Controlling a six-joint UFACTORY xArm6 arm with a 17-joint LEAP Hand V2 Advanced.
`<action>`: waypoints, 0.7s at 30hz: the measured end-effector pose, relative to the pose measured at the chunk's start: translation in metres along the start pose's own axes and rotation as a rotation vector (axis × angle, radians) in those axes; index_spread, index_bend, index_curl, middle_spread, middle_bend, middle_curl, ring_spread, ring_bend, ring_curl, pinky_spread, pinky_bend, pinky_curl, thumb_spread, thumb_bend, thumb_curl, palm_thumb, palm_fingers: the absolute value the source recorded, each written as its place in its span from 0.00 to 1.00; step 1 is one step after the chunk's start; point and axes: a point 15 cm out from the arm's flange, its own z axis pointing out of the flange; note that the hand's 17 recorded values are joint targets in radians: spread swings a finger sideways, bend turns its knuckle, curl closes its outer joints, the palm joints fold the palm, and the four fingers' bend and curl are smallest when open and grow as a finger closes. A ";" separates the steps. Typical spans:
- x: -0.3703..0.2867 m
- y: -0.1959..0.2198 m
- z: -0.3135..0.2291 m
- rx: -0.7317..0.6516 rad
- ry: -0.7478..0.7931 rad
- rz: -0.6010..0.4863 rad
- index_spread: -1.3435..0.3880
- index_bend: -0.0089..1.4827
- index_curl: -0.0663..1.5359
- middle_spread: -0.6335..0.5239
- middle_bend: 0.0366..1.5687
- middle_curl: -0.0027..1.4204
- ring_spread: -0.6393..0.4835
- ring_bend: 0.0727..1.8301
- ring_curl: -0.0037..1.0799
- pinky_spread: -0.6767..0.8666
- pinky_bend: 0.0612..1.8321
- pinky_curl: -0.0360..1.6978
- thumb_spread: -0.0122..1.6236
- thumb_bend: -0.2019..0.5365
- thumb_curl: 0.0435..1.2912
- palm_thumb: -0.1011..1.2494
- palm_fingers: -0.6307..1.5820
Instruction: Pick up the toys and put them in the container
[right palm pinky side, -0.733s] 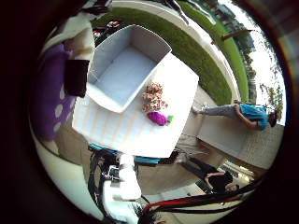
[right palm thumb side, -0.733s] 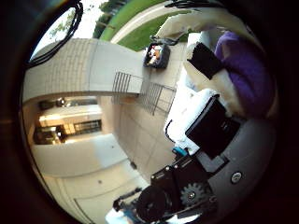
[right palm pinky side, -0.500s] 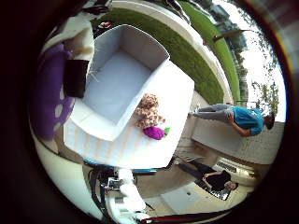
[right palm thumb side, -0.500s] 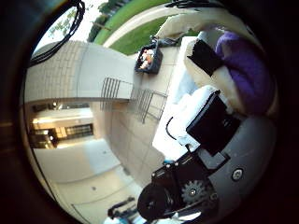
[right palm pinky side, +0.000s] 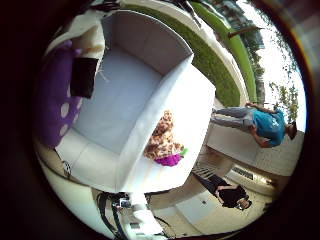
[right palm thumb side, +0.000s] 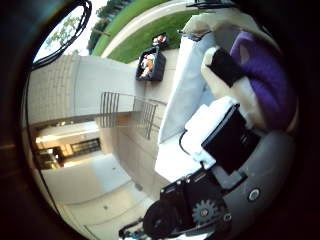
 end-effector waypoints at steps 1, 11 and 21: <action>0.004 0.000 0.003 -0.008 0.000 0.005 0.55 0.49 0.08 0.51 0.23 0.47 0.73 0.45 0.53 0.66 0.57 0.51 0.77 0.22 0.32 0.61 0.22; 0.029 0.031 -0.049 0.021 -0.004 -0.009 0.54 0.27 0.11 0.61 0.07 0.31 0.83 0.25 0.33 0.74 0.37 0.37 0.73 0.24 0.30 0.57 0.24; 0.064 0.142 -0.116 0.006 0.015 0.039 0.59 0.21 0.16 0.61 0.08 0.25 0.83 0.21 0.30 0.75 0.30 0.30 0.74 0.24 0.29 0.59 0.30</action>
